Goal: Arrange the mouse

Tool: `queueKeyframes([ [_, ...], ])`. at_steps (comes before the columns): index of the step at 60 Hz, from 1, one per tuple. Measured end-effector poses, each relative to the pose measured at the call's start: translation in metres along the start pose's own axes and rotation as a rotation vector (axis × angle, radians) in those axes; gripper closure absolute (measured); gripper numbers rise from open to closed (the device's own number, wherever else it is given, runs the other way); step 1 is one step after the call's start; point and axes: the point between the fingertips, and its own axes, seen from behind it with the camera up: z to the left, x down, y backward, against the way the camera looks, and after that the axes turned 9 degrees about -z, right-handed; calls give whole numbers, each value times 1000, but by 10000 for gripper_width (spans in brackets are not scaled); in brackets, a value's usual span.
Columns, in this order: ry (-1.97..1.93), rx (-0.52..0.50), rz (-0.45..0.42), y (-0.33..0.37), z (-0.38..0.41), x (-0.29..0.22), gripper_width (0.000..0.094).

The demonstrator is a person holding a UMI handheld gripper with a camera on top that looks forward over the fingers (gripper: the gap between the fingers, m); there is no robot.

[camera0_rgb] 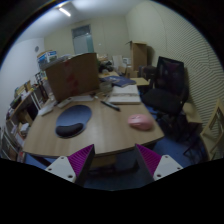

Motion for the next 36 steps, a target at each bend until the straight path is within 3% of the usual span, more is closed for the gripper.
queueKeyframes([
  [10,112,54,-28,-61,-96,-13,111],
  [31,188,-84,-4,-168,-138,-12,119],
  [32,191,-95,-1,-171,-136,-12,68],
  [33,188,-106,-9,-175,-134,-15,107],
  [36,186,-113,-14,-186,-133,-21,110],
])
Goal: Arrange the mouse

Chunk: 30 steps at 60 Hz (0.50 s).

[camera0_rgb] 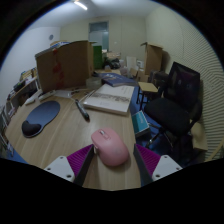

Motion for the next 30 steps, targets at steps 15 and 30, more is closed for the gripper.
queueKeyframes([
  [15,-23,33,-51,-51,-9,-28,262],
  [30,-114,124,-5,-55,-15,-29,574],
])
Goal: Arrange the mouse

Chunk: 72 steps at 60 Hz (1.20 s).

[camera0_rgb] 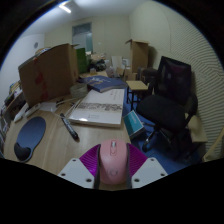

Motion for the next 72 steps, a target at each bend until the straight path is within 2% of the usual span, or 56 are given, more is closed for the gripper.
queueKeyframes([
  [4,-35,9,9,7,2,-8,593],
  [10,-9,33,-103,25,17,-71,595],
  [18,2,-31,-276,47,116,-167,596],
  [23,-3,-87,-327,46,193,-198,596],
  [28,-5,-150,-291,28,274,-181,598],
  [33,51,-174,-215,-1,330,-130,594],
  [39,138,-168,-91,-27,358,-54,596],
  [45,119,-164,0,-41,369,-1,581],
  [47,125,-152,-44,-44,372,-10,551],
  [49,134,-144,-46,-41,370,-6,549],
  [55,113,-137,1,-45,371,-4,437],
  [57,110,-151,32,-40,372,-3,368],
  [58,104,-159,50,-38,373,-2,291],
  [59,97,-168,68,-35,375,-1,276],
  [63,56,-178,139,-21,376,1,72],
  [64,47,-180,135,-15,376,-2,57],
  [65,37,-182,123,-10,375,-7,106],
  [72,-24,-199,75,51,364,-35,99],
])
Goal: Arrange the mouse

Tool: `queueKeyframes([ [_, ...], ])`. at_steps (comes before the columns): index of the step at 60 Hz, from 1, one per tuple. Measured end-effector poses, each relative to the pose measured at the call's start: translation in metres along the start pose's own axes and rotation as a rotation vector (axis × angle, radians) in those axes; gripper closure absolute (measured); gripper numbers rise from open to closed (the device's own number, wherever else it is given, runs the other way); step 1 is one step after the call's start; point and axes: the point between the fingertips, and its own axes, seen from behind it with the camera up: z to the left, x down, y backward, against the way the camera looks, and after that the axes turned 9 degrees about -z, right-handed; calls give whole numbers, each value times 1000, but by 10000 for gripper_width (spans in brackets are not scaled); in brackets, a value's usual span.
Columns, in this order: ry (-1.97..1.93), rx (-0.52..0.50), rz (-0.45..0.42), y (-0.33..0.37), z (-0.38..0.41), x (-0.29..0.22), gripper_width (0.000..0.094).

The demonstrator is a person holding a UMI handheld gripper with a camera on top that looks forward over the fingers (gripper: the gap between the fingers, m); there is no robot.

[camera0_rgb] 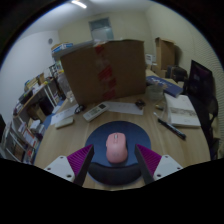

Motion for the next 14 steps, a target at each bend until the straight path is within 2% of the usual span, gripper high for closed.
queueKeyframes([
  [9,-49,13,-36,100,-15,-4,99],
  [14,-57,60,-40,150,-37,7,102],
])
